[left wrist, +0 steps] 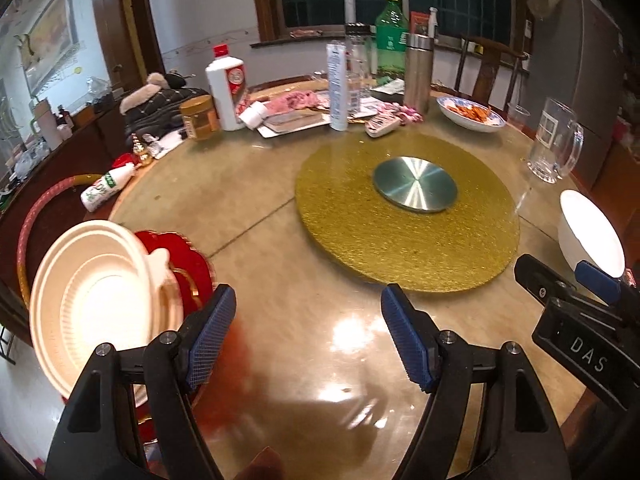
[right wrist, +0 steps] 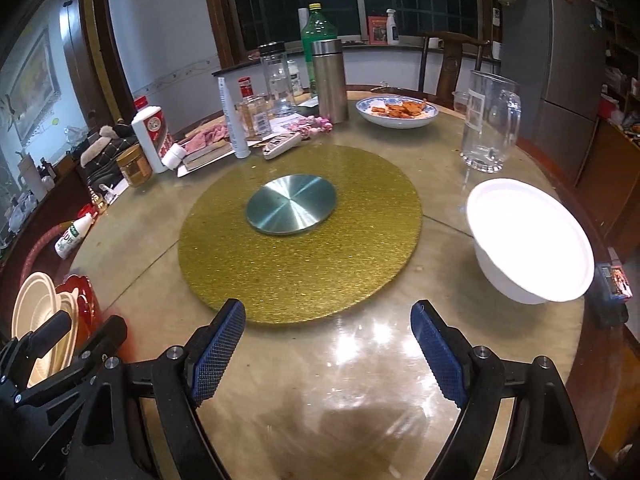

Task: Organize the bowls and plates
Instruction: 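Move both tools to the rim of the white foam bowl on the table, then close both tools on the white foam bowl rim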

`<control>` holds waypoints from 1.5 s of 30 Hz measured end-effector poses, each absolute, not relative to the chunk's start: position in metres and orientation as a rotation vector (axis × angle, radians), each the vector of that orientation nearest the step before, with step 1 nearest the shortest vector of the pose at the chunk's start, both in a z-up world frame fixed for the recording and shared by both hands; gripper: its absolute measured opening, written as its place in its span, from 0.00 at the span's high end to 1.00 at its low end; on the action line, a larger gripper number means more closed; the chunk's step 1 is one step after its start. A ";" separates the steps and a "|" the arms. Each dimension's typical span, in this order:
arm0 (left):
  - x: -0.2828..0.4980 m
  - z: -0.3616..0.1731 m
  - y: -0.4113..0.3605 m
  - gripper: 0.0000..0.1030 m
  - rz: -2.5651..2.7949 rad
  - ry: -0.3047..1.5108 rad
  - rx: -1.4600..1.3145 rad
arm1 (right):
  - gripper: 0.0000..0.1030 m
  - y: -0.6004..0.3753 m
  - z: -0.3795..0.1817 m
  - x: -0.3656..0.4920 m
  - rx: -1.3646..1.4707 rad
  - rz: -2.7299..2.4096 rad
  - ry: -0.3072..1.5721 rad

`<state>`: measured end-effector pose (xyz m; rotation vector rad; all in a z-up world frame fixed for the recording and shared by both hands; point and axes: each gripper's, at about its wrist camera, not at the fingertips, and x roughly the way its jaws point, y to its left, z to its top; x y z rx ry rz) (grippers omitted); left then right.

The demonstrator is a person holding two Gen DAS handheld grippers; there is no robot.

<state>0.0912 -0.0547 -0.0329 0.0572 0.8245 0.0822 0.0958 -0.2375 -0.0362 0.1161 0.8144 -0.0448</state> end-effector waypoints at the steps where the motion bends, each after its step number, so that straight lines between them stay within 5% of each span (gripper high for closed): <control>1: 0.094 -0.034 -0.059 0.27 0.077 0.829 0.060 | 0.16 -0.242 -0.037 0.096 0.118 -0.053 0.818; 19: 0.157 -0.045 -0.208 0.27 -0.265 0.988 0.013 | 0.15 -0.428 -0.014 0.070 0.471 -0.167 0.845; 33: 0.181 -0.062 -0.292 0.27 -0.269 1.010 0.020 | 0.19 -0.516 -0.060 0.103 0.688 -0.246 0.921; 37: 0.186 -0.068 -0.295 0.30 -0.237 1.002 0.038 | 0.40 -0.514 -0.068 0.113 0.688 -0.257 0.939; 43: 0.177 -0.065 -0.302 0.85 -0.267 0.980 0.124 | 0.81 -0.495 -0.076 0.120 0.665 -0.210 0.972; 45: 0.172 -0.064 -0.300 0.86 -0.268 0.976 0.141 | 0.91 -0.484 -0.072 0.119 0.643 -0.203 0.971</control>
